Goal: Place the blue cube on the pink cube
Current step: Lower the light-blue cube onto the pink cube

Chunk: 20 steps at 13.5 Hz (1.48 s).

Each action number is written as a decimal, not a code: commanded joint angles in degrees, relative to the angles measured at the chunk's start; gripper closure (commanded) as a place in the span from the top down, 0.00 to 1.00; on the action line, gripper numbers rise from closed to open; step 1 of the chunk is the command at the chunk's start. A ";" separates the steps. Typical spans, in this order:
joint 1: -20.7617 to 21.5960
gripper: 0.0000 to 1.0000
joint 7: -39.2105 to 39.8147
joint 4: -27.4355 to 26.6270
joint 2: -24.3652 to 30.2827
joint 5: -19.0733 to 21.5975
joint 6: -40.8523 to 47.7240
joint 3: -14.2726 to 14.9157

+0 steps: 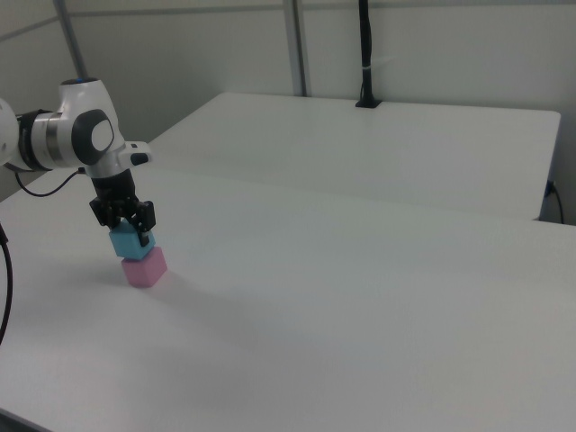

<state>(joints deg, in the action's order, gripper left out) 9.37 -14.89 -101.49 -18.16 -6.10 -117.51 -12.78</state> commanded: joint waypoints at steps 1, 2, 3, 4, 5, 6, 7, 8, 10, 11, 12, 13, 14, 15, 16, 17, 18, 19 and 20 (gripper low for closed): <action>0.39 0.25 0.21 -1.60 0.76 -1.28 -1.94 0.56; 0.48 0.28 0.21 -1.78 0.76 -1.63 -1.94 0.56; 0.39 0.28 0.21 -1.87 0.76 -1.72 -1.94 0.56; 0.39 0.28 0.21 -2.21 0.76 -1.72 -1.94 0.56; 0.30 0.28 0.21 -2.22 0.76 -1.72 -1.94 0.56; 0.21 0.29 0.30 -2.30 0.76 -1.72 -1.94 0.56; 0.21 0.33 0.30 -2.22 0.76 -1.81 -1.94 0.56; 0.21 0.36 0.30 -2.30 0.76 -2.16 -1.94 0.56; 0.13 0.52 0.47 -2.31 0.76 -2.25 -1.85 0.65; 0.04 0.73 0.56 -2.48 0.76 -2.25 -1.85 0.74; 0.04 0.90 0.56 -2.48 0.85 -2.25 -1.85 0.74; 0.04 0.91 0.56 -2.48 0.85 -2.34 -1.67 0.74; 0.04 0.98 0.65 -2.48 0.94 -2.25 -1.41 0.83; 0.04 1.00 0.65 -2.48 1.02 -2.25 -1.24 0.83; -0.05 1.00 0.65 -2.39 1.46 -2.25 -1.06 0.91; -0.05 1.00 0.65 -2.39 2.16 -2.25 -0.54 1.00; -0.05 1.00 0.74 -2.22 2.78 -2.25 0.69 1.00; -0.05 1.00 0.82 -1.87 3.56 -2.25 2.01 1.00; -0.05 1.00 0.83 -1.78 4.36 -2.16 2.89 1.00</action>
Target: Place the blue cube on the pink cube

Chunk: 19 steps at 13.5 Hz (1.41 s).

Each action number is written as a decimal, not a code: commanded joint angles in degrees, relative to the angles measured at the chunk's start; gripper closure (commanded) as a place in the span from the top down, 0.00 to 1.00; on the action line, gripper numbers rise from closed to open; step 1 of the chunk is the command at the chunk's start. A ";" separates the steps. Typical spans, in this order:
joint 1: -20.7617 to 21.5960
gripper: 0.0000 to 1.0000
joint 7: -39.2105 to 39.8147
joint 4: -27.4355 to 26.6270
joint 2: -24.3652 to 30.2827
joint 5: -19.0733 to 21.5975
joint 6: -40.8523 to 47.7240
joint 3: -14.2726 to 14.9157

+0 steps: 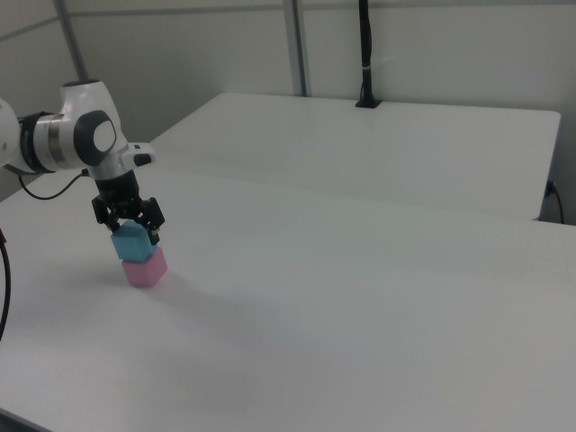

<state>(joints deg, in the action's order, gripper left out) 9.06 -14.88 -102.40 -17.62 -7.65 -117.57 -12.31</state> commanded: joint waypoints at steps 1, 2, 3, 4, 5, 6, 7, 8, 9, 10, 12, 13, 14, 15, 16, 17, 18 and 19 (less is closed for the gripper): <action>0.34 1.00 0.91 -0.70 4.60 -0.52 3.40 0.54; 0.25 1.00 1.52 -0.44 5.74 -0.17 4.62 0.54; 0.17 1.00 1.78 0.09 7.06 0.09 6.20 0.62; -0.36 1.00 2.92 0.53 8.98 0.35 8.91 0.80; -1.75 1.00 5.28 1.75 11.09 0.88 12.59 1.15; -3.25 1.00 7.48 2.72 12.94 2.28 16.20 1.15; -4.31 1.00 8.63 2.90 14.18 2.46 17.63 1.15; -6.23 1.00 10.12 2.82 16.28 2.47 19.03 1.15; -7.90 1.00 11.35 2.82 17.34 2.47 20.00 1.15; -9.66 1.00 12.93 2.90 18.40 2.47 20.97 1.15; -13.97 1.00 16.89 2.99 20.95 2.64 23.43 1.41; -15.72 1.00 18.30 3.25 21.83 3.42 24.66 2.81; -15.83 1.00 19.79 3.52 22.97 4.30 25.72 5.43; -15.83 1.00 19.89 4.22 23.15 4.66 26.07 6.68; -15.83 1.00 19.63 5.18 23.07 4.84 26.77 7.21; -15.92 1.00 19.45 5.80 22.81 4.84 27.04 7.39; -16.00 1.00 19.54 5.98 22.54 4.84 26.96 7.39; -16.01 1.00 19.54 6.24 22.02 4.84 26.35 7.48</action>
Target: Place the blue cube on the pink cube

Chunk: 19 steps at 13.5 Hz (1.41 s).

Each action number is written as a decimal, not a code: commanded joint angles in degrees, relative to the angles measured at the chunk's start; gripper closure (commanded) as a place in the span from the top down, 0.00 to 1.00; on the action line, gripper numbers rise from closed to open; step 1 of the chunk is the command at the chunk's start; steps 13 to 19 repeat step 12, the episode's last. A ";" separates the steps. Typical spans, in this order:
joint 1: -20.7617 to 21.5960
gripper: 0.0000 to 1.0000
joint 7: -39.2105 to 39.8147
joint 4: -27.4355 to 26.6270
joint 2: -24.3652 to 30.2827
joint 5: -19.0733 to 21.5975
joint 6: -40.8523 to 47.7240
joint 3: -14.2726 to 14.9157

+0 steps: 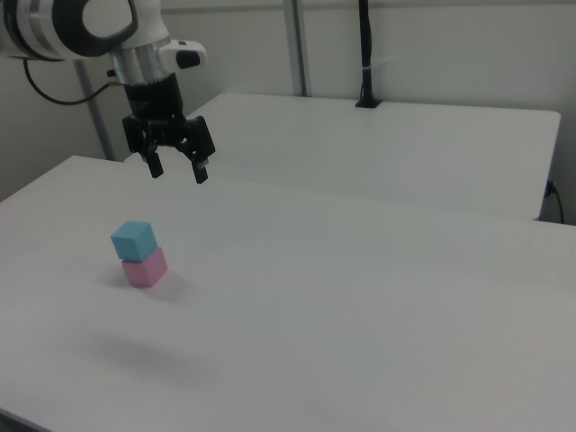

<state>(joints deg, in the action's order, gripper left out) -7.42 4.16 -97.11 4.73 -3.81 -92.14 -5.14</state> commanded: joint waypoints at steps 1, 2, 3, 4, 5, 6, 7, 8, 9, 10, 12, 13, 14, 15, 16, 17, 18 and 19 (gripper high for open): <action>0.47 1.00 0.41 2.79 -1.72 1.09 0.82 0.57; 0.65 1.00 0.06 4.81 -3.30 1.00 1.26 0.49; 0.82 1.00 -1.24 5.17 -3.76 1.09 0.91 0.48; 0.91 1.00 -1.61 5.18 -3.85 1.09 1.00 0.14; 1.26 1.00 -1.78 5.09 -3.85 1.00 1.43 -0.21; 1.44 1.00 -1.70 4.92 -3.85 1.00 1.44 -0.22; 1.44 1.00 -1.61 4.91 -3.76 1.00 1.53 -0.22; 1.44 1.00 -1.61 4.91 -3.67 0.82 1.53 -0.13; 1.35 1.00 -1.61 4.74 -3.59 0.74 1.61 -0.13; 1.18 1.00 -1.61 4.48 -3.41 0.82 1.61 0.04; 1.00 1.00 -1.52 4.74 -3.41 1.00 1.53 0.40; 1.00 1.00 -1.52 4.74 -3.41 1.00 1.53 0.40; 1.00 1.00 -1.52 4.74 -3.41 1.00 1.53 0.40; 1.00 1.00 -1.52 4.74 -3.41 1.00 1.53 0.40; 1.00 1.00 -1.52 4.74 -3.41 1.00 1.53 0.40; 1.00 1.00 -1.52 4.74 -3.41 1.00 1.53 0.40; 1.00 1.00 -1.52 4.74 -3.41 1.00 1.53 0.40; 1.00 1.00 -1.52 4.74 -3.41 1.00 1.53 0.40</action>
